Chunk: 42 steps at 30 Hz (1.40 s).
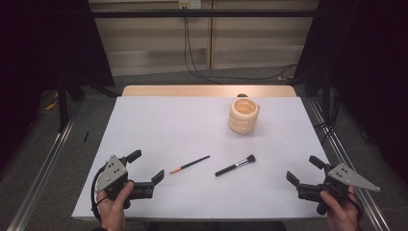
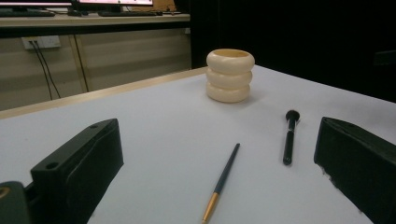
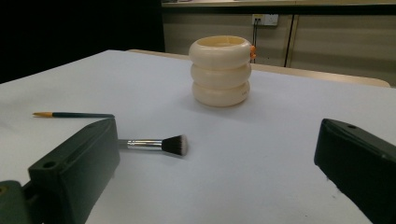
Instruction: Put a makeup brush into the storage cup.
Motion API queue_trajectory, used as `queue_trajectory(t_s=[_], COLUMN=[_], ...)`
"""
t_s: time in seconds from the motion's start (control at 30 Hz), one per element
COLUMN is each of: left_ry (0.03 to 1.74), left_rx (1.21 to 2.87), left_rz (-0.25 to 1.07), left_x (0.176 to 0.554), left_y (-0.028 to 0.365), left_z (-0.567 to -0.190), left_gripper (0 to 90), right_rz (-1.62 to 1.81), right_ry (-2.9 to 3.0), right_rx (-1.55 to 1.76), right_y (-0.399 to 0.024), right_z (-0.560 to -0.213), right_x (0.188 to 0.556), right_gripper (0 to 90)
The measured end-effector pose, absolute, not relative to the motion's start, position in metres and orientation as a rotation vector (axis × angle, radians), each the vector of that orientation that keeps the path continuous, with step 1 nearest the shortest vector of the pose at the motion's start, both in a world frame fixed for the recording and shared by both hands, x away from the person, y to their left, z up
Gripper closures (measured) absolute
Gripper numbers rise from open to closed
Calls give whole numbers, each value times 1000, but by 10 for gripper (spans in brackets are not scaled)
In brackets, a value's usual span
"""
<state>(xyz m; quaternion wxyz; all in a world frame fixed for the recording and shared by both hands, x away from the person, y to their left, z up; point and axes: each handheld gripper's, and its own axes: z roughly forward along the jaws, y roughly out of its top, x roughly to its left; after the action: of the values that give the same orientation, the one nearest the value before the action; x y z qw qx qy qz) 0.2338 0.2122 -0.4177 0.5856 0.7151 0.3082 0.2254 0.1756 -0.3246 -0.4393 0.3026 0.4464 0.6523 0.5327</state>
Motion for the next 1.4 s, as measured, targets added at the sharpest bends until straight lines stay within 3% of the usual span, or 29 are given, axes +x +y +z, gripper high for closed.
queue_trajectory(t_s=[0.7, 1.4], left_ry=[636, 638], left_rx=[1693, 1706], left_rz=[474, 443], left_x=[257, 282], left_y=[178, 169], left_z=[-404, -401], left_gripper=[8, 14], right_rz=[1426, 1430], right_ry=[1757, 1755], right_rx=[1166, 1169], right_y=[-322, -322], right_z=[-440, -440], right_x=[180, 180], right_gripper=[0, 0])
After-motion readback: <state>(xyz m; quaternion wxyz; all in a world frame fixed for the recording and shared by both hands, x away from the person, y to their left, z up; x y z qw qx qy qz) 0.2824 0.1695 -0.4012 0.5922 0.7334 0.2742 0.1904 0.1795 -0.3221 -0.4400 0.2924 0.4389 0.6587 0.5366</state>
